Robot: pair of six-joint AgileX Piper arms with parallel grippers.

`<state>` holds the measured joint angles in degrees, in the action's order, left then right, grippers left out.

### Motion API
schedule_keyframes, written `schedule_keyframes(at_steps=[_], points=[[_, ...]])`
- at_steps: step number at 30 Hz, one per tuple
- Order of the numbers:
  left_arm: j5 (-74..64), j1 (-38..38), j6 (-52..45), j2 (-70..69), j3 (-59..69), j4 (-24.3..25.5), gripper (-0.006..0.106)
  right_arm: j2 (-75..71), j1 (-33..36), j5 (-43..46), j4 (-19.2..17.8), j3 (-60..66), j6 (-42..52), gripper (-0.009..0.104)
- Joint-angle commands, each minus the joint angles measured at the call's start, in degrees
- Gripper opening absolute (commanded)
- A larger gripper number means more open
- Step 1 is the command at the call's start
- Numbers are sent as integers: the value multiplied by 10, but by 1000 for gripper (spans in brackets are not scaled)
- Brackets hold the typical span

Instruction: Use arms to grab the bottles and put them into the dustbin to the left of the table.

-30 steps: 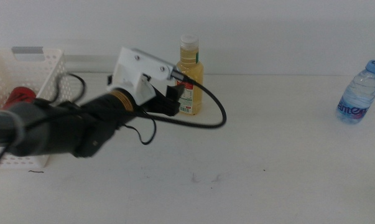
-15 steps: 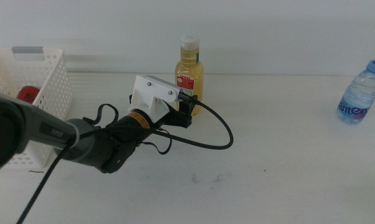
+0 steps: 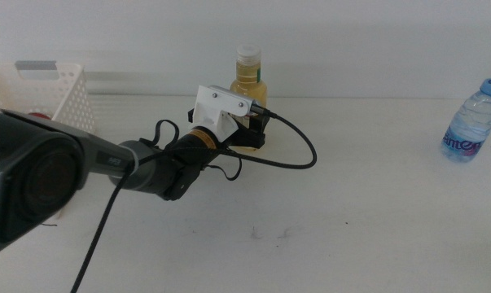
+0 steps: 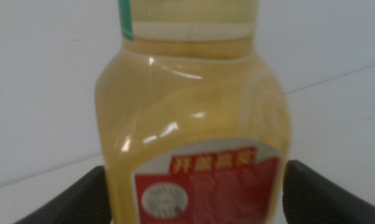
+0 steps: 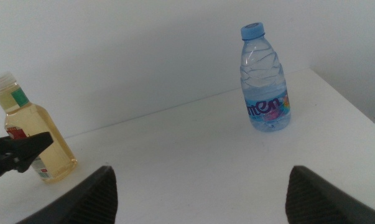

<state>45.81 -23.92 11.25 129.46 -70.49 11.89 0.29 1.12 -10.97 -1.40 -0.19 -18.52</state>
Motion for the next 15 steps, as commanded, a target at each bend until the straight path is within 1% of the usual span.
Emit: schedule_keyframes(at_steps=[1, 4, 6, 8, 9, 10, 11, 12, 13, 15], points=[[-14, -1, 8, 15, -28, -9, 94, -3, -5, 6, -6, 2, 3, 79], [-20, -4, 11, 36, -66, -4, 94, -3, -5, 6, -6, 2, 3, 79], [-45, -4, 12, 49, -90, -20, 92, -3, -5, 6, -6, 2, 3, 79], [-95, -4, 6, 56, -111, -48, 86, -3, -5, 6, -6, 2, 3, 79], [-118, -4, 6, 56, -116, -59, 79, -3, -5, 6, -6, 2, 3, 79], [-128, -2, 6, 52, -116, -60, 70, -3, -5, 6, -6, 2, 3, 79], [-139, -2, 10, 42, -111, -50, 58, -3, -5, 6, -6, 2, 3, 79], [-161, -2, 19, 24, -102, -34, 45, -3, -5, 6, -6, 2, 3, 79], [-188, -2, 30, 4, -92, -14, 35, -3, -5, 6, -6, 2, 3, 79], [-307, -6, 89, -65, -63, 34, 9, -3, -5, 6, -6, 2, 3, 79]])
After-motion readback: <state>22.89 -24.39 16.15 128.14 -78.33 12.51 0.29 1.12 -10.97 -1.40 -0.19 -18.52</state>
